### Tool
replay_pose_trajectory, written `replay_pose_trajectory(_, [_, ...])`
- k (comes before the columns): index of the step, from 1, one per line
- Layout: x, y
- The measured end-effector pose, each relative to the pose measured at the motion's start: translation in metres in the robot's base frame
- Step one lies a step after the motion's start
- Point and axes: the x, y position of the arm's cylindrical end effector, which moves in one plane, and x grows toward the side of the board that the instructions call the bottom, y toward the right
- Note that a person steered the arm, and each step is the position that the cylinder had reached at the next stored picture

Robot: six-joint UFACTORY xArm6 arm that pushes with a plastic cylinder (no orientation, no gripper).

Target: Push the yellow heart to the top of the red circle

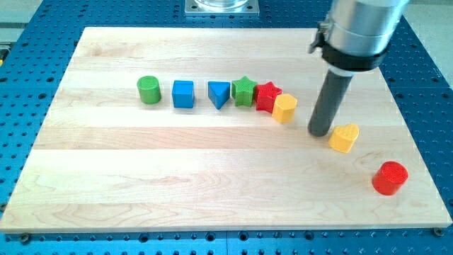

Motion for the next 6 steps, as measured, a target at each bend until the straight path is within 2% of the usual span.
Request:
replay_pose_trajectory(1, [0.016,0.052])
replay_pose_trajectory(2, [0.008,0.047])
replay_pose_trajectory(4, [-0.052,0.065])
replay_pose_trajectory(6, [-0.058,0.054])
